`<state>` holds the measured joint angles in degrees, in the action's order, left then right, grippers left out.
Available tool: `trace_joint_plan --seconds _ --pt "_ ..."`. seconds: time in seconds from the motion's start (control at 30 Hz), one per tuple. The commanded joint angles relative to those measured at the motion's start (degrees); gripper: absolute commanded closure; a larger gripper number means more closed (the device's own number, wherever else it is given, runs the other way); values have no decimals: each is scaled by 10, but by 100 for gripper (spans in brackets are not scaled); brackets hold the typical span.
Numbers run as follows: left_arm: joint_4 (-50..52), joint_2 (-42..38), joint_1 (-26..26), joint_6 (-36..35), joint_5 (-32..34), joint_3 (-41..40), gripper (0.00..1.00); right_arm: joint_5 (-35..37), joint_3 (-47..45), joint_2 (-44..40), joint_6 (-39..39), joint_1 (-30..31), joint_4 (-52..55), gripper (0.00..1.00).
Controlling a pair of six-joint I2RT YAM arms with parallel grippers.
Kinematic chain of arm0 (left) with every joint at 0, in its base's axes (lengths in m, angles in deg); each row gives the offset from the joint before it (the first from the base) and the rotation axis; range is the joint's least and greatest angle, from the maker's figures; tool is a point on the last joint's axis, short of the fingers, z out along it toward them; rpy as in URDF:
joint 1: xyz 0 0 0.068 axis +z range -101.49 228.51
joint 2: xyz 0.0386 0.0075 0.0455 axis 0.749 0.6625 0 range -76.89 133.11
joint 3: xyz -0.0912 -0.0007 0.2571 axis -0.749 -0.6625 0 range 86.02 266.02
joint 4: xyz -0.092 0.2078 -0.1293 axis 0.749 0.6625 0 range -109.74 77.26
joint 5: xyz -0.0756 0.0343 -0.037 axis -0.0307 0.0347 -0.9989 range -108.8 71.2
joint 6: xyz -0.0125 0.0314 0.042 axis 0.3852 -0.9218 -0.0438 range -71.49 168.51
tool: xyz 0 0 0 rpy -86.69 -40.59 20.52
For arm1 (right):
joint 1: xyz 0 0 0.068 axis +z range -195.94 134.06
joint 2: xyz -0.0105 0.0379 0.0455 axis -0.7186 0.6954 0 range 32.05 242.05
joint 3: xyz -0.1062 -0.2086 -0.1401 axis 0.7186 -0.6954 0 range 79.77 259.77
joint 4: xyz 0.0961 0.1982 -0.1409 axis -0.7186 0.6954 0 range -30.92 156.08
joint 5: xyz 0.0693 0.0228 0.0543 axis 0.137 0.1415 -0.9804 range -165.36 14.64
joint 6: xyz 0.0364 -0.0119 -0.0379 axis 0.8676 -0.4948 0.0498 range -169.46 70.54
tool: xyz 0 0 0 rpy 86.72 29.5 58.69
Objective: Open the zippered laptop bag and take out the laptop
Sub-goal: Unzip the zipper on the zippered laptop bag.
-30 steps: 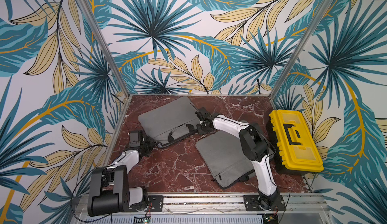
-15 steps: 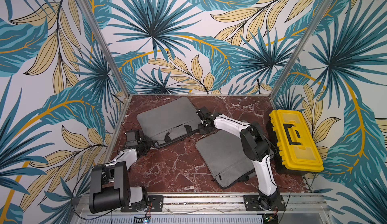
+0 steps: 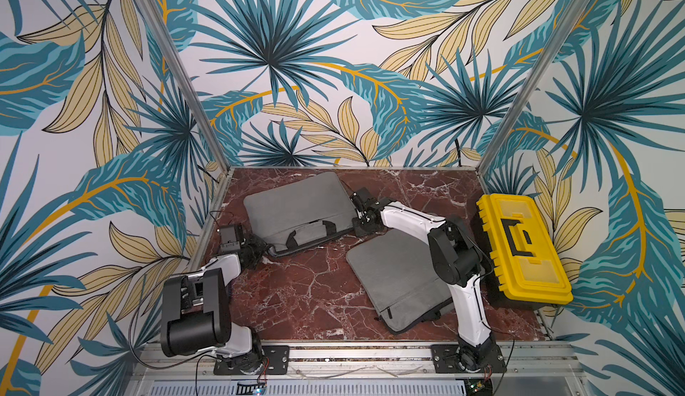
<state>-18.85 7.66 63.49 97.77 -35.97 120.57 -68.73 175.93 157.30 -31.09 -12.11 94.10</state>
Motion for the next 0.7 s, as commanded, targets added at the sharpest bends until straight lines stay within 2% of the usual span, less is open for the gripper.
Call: trace_joint_plan --seconds 0.0,0.33,0.5,0.67 --pt "-44 26 20 -4 53 42 100 11 -18 -19 -2 -12 30 100" --pt "-56 135 26 -32 8 156 83 -25 -9 -4 12 -2 23 100" --pt "-55 151 26 -30 -26 169 76 -31 -5 -1 15 -1 25 100" --pt "-55 110 26 -19 -34 140 50 -29 4 2 15 0 33 100"
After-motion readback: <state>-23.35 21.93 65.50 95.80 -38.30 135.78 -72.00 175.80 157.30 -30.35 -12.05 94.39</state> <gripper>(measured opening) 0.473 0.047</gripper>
